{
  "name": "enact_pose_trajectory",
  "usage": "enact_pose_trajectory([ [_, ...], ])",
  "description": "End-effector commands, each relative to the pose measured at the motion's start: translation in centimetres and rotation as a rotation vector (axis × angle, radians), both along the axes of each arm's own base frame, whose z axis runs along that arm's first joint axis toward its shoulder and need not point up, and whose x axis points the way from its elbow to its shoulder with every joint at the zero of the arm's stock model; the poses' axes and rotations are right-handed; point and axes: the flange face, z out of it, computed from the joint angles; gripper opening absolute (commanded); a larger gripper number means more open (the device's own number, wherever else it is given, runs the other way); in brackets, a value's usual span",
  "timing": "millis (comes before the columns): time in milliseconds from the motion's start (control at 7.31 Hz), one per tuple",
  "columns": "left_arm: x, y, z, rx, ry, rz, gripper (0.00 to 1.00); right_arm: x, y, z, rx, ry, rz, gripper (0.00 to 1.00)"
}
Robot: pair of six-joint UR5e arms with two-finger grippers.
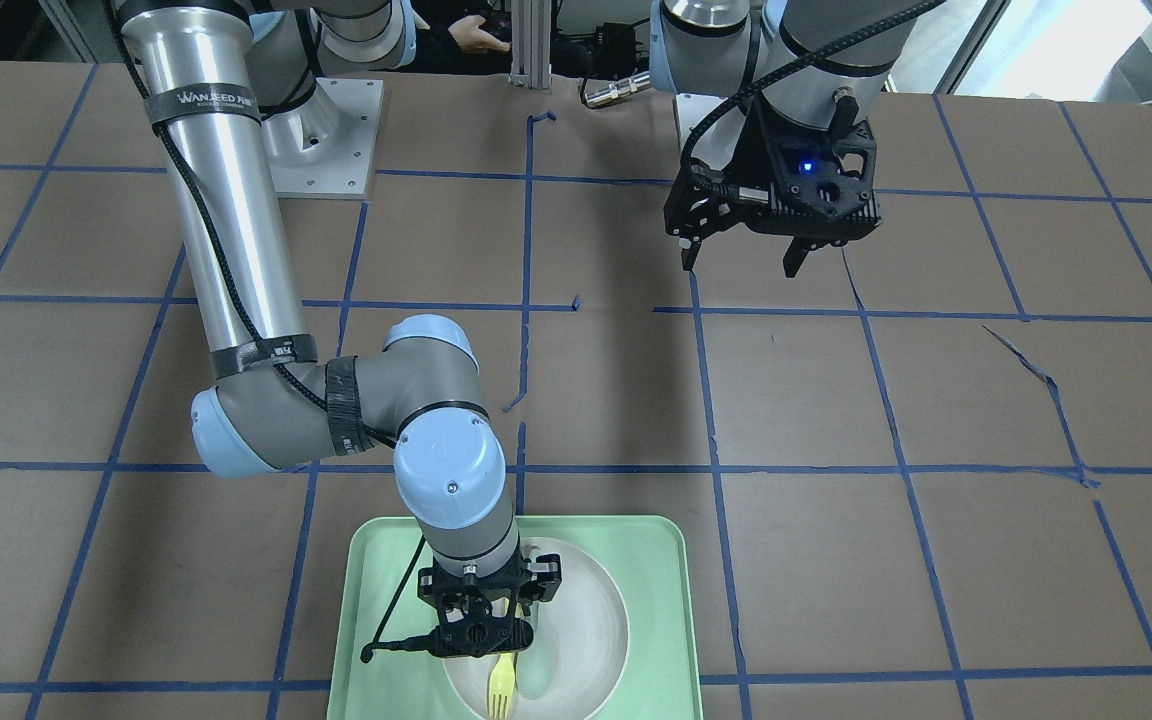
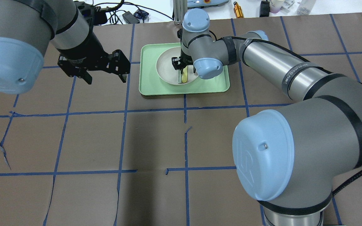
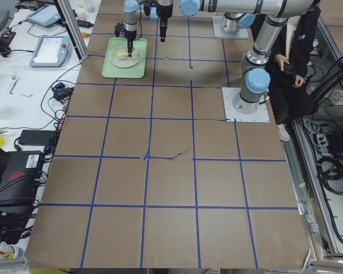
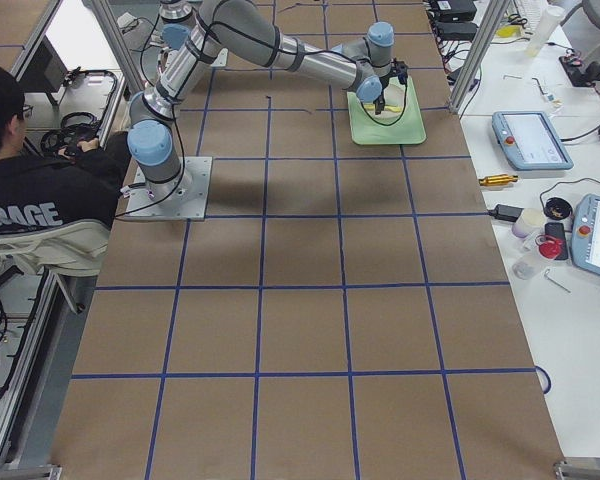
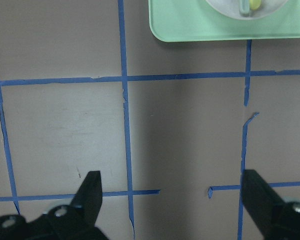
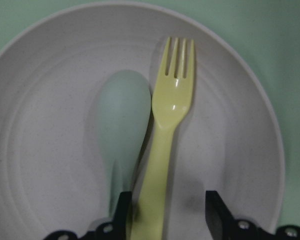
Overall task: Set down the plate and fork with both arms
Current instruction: 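Close the right gripper on the yellow fork's handle and lift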
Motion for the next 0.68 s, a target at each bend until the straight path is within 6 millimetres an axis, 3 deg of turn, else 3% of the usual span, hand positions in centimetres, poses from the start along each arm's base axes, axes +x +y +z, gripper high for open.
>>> enact_pose_trajectory([
  [0, 0.00, -0.03, -0.14, 0.003, 0.000, 0.000, 1.00, 0.06, -0.02, -0.61, 0.005, 0.001, 0.003, 0.59],
  [410, -0.01, -0.13, -0.29, 0.006, -0.001, 0.000, 1.00, 0.05, 0.02, -0.80, 0.008, 0.002, 0.002, 0.24],
  [547, -0.01, -0.11, -0.37, 0.008, -0.001, 0.000, 1.00, 0.05, 0.02, -0.79, 0.008, 0.002, 0.002, 0.24],
])
